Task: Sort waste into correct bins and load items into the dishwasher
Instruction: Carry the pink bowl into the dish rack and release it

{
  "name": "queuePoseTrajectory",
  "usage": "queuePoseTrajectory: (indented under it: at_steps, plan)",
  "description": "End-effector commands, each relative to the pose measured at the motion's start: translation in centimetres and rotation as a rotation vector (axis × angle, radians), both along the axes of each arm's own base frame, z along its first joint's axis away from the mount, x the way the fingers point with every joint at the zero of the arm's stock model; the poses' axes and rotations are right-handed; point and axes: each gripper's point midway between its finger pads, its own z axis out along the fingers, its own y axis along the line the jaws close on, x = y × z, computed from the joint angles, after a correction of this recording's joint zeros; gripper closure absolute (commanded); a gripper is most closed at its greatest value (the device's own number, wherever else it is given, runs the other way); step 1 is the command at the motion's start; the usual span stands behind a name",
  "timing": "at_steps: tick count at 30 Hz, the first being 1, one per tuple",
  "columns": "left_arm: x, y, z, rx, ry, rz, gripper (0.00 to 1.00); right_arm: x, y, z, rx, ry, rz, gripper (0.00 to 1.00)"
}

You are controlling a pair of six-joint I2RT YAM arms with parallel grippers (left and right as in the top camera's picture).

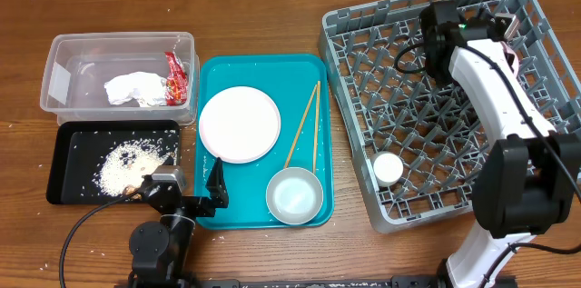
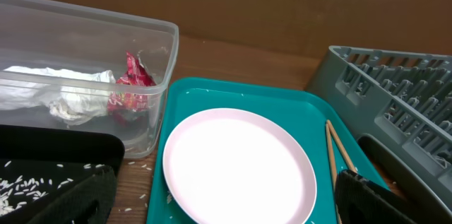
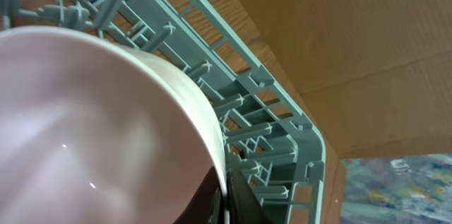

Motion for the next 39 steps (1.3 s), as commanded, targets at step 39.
queuePoseTrajectory:
  at_steps: [39]
  plan:
    - [0.0,-0.1,0.1,0.002,-0.009,-0.009,0.00,0.8,4.1,-0.3,-0.101,0.045,0.120,0.96]
